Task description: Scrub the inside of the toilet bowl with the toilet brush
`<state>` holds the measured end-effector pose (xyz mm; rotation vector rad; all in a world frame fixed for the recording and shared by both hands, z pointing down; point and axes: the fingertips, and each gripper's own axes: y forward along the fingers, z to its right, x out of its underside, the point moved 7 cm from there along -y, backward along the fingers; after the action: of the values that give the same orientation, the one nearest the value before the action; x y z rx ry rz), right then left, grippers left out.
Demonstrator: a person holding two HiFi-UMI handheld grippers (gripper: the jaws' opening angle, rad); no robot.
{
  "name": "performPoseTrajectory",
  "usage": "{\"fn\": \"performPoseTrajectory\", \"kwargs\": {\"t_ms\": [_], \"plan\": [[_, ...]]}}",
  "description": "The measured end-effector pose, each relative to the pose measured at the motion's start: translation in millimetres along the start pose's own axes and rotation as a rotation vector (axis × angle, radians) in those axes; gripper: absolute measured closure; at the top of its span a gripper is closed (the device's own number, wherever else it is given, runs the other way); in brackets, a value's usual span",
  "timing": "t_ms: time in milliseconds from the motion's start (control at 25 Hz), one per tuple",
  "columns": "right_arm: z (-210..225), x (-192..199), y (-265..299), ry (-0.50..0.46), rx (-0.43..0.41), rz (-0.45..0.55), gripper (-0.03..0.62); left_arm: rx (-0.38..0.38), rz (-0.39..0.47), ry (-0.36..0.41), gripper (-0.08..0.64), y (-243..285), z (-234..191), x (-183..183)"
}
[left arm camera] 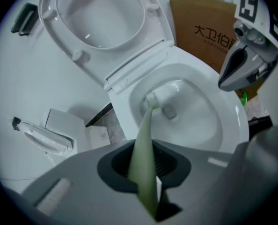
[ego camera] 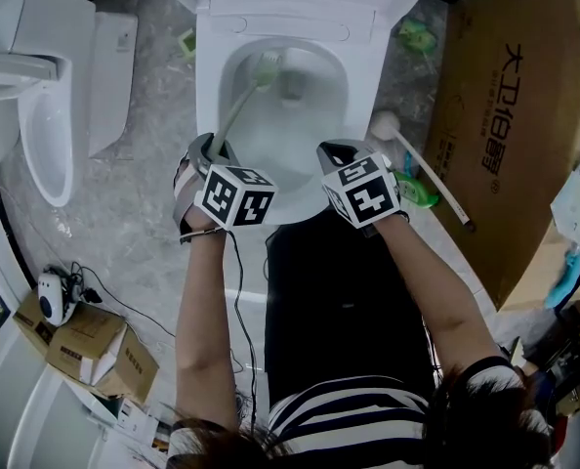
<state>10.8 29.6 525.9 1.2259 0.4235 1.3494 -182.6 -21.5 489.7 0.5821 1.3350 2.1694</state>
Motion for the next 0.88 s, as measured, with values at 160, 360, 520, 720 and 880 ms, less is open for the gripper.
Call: {"fn": "performPoseTrajectory", "kwargs": {"t_ms": [160, 360, 520, 720, 880], "plan": [[-4, 1, 0, -0.012, -0.001, -0.007, 0.595, -0.024, -0.024, -0.002, 0.56, -3, -5, 11], [-9, 2, -1, -0.021, -0.005, -0.01, 0.595, -0.028, -0.075, -0.016, 0.56, -8, -12, 28], [-14, 0, -3, -0.037, -0.006, -0.01, 0.595, -0.025, -0.128, 0.033, 0.56, -12, -13, 41], [-26, -1, -4, -0.051, -0.019, -0.008, 0.595, -0.017, -0.19, 0.115, 0.56, -16, -7, 54], [-33, 2, -4, -0.067, -0.027, -0.014, 0.595, 0.003, -0.227, 0.152, 0.56, -20, -3, 60]]}}
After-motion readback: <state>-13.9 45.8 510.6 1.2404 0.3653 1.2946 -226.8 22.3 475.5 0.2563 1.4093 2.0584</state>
